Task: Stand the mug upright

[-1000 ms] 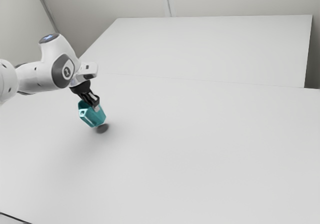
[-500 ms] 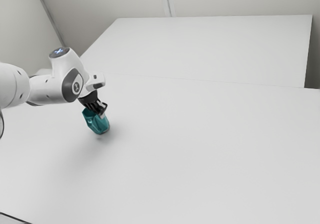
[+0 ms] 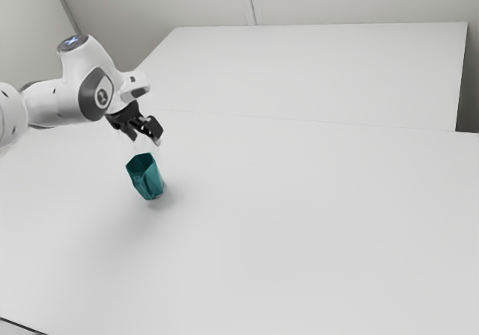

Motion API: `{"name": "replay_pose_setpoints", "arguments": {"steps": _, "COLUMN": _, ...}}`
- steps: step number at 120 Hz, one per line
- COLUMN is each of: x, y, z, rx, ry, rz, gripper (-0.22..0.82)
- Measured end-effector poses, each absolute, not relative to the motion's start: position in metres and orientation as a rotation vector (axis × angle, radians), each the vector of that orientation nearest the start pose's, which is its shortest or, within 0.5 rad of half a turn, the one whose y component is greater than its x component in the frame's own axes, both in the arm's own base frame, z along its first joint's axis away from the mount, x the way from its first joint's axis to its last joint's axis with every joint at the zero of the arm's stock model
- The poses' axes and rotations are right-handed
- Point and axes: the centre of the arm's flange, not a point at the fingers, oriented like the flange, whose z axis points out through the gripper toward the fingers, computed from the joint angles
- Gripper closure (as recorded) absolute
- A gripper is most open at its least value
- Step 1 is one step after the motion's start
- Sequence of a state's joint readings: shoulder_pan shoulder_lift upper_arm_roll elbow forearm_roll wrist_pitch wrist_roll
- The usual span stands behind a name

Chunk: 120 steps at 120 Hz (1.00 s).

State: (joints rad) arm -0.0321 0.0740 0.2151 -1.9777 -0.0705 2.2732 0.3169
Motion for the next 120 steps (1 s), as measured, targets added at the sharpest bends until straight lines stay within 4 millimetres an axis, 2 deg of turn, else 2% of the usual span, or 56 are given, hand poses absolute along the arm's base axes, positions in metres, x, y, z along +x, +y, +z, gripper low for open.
{"name": "replay_pose_setpoints", "arguments": {"steps": 10, "x": 0.595, "y": 0.095, "z": 0.496, "rx": -3.109, "ry": 0.178, "rz": -0.352, "gripper": 0.05}}
{"name": "replay_pose_setpoints", "arguments": {"steps": 22, "x": 0.603, "y": 0.064, "z": 0.542, "rx": -3.106, "ry": 0.268, "rz": -0.338, "gripper": 0.03}}
{"name": "replay_pose_setpoints", "arguments": {"steps": 32, "x": 0.604, "y": 0.035, "z": 0.569, "rx": -3.099, "ry": 0.348, "rz": -0.310, "gripper": 0.02}}
{"name": "replay_pose_setpoints", "arguments": {"steps": 42, "x": 0.599, "y": 0.024, "z": 0.586, "rx": -3.097, "ry": 0.377, "rz": -0.271, "gripper": 0.02}}
{"name": "replay_pose_setpoints", "arguments": {"steps": 62, "x": 0.585, "y": 0.039, "z": 0.601, "rx": -3.110, "ry": 0.333, "rz": -0.194, "gripper": 0.01}}
{"name": "replay_pose_setpoints", "arguments": {"steps": 83, "x": 0.579, "y": 0.054, "z": 0.602, "rx": -3.122, "ry": 0.289, "rz": -0.142, "gripper": 0.00}}
{"name": "replay_pose_setpoints", "arguments": {"steps": 120, "x": 0.578, "y": 0.047, "z": 0.603, "rx": -3.126, "ry": 0.304, "rz": -0.116, "gripper": 0.00}}
